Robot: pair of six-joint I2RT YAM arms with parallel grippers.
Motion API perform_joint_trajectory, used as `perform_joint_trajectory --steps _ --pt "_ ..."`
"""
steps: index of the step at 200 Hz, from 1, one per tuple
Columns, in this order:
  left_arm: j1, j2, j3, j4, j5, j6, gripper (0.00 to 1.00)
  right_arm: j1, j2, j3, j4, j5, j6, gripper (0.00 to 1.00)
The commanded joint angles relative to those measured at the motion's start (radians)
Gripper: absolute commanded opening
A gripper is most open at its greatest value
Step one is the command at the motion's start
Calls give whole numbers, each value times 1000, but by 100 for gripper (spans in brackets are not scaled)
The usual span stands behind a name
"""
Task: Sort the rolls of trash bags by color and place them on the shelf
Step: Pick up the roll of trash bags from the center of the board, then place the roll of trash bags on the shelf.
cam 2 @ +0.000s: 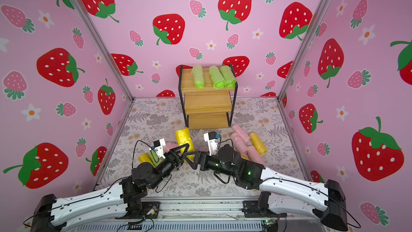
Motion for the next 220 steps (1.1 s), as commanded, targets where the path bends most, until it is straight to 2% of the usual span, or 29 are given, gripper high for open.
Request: perform_joint_trajectory --steps 1,42,83,95,117,120,130,134,139,146,156,167,190,220 --pt "-17 -8 34 75 -29 18 0 4 22 16 56 -11 -30 75" --pt "-23 18 53 86 -39 25 0 4 38 -8 82 -32 -14 40" --pt "-23 39 65 73 -57 20 0 4 13 -29 83 -33 -12 35" --pt "-23 48 70 71 -51 20 0 4 14 -26 75 -33 -12 25" --pt "-24 57 86 54 -34 45 0 3 6 -19 44 -17 -19 0" --pt "-23 56 90 42 -34 46 3 2 2 -14 31 -11 -17 0" --pt "-25 44 109 -31 -34 47 35 -3 -10 -3 -20 9 -23 0" --pt "-23 37 120 -70 -36 49 51 -9 -16 2 -42 15 -27 0" --pt "-23 26 136 -126 -40 53 64 -13 -26 8 -72 24 -32 0" --pt "-23 6 164 -221 -47 66 74 -25 -40 16 -114 39 -38 0" --pt "-24 -27 215 -366 -58 102 83 -48 -66 19 -162 60 -40 0" --pt "-23 -62 274 -536 -83 142 99 -81 -90 13 -201 67 -42 0" --pt "-24 -133 356 -812 -161 181 100 -181 -150 8 -237 20 -40 0" --pt "-24 -226 361 -982 -232 187 100 -314 -122 48 -241 -94 -43 0"
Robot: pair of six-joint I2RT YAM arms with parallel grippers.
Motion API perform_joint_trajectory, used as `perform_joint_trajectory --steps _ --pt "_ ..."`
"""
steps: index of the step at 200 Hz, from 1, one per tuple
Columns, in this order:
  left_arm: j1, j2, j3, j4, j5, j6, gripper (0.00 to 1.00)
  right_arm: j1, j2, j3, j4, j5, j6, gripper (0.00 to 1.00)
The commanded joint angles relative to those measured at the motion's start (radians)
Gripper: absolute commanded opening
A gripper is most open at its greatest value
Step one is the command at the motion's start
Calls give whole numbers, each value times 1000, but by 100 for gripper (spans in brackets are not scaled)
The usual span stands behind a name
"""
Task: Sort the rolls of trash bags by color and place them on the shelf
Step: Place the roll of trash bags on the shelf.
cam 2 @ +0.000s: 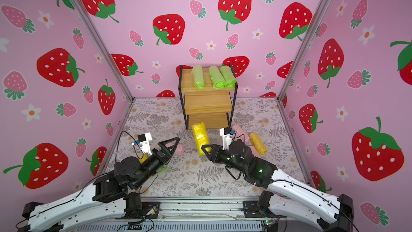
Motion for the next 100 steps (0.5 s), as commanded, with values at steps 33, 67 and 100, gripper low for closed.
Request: perform_joint_trajectory --steps 33,67,100 --pt "1 -120 -30 -346 -120 35 100 -173 156 161 33 -182 -37 0" --pt "0 -131 -45 -409 -122 17 98 -239 347 292 150 -259 -11 0" --pt "1 -129 -37 -473 -131 0 97 -261 486 346 313 -239 70 0"
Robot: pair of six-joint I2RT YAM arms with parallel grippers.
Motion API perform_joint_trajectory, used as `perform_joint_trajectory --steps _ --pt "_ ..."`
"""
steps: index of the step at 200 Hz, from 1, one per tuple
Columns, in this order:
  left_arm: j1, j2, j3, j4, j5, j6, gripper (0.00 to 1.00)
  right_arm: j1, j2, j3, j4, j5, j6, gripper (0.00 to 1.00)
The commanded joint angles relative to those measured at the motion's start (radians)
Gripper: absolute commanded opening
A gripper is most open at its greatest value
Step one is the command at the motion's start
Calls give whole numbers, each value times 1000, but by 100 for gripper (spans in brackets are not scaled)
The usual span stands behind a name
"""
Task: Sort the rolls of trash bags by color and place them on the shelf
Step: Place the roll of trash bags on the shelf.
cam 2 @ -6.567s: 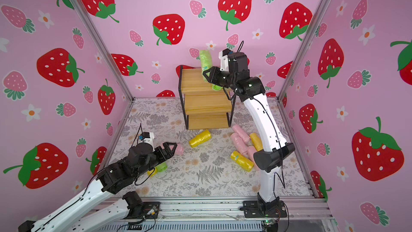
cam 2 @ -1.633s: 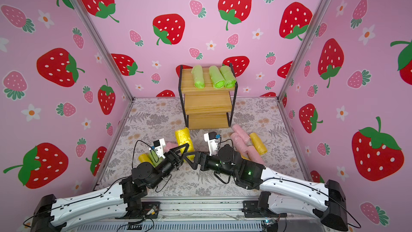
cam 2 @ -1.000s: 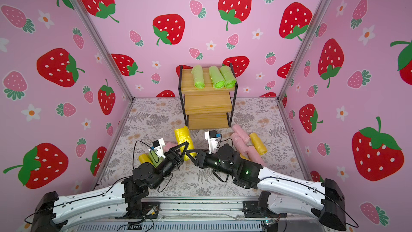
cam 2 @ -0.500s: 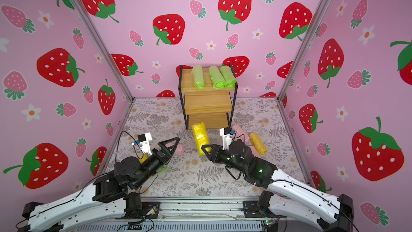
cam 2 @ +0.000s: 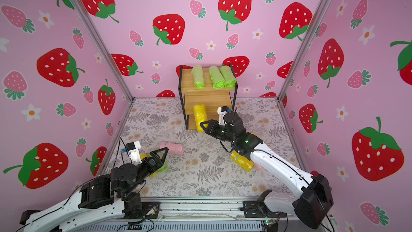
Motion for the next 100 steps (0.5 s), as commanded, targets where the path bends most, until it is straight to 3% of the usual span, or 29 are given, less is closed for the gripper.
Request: perform_joint_trajectory --steps 1,100 --pt "1 -6 6 -81 -34 -9 97 -14 53 44 195 -20 61 0" --pt "1 -34 23 -131 -62 47 97 -86 371 124 505 -70 219 0"
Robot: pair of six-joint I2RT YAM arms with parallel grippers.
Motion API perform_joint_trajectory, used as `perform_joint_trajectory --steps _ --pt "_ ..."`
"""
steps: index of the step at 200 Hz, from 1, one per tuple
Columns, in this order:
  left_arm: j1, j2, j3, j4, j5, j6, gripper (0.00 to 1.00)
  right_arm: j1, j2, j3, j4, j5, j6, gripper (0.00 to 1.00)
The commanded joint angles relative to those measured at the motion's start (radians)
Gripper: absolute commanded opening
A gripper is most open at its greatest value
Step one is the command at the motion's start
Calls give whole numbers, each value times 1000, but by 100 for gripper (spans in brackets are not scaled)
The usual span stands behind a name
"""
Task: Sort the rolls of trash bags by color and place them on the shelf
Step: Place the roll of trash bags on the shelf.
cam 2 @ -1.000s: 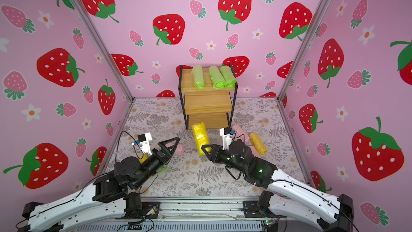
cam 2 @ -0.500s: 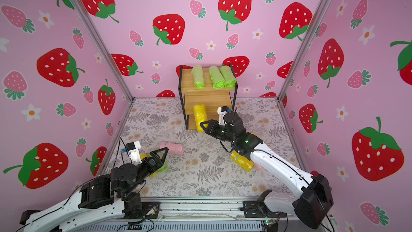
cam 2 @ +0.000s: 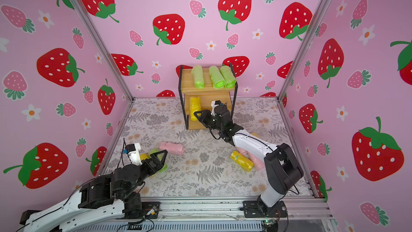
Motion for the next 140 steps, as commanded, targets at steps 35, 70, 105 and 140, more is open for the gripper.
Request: perform_joint_trajectory --steps 35,70,105,140 --pt "1 -67 -7 -32 -45 35 97 -32 100 106 206 -46 57 0" --pt "0 -87 -25 -20 -43 41 97 -41 187 190 196 -66 73 0" --pt "1 -87 -10 -38 -37 57 97 -44 266 271 166 -70 91 2" --pt "1 -89 -10 -53 -33 53 98 -50 309 322 119 -69 101 17"
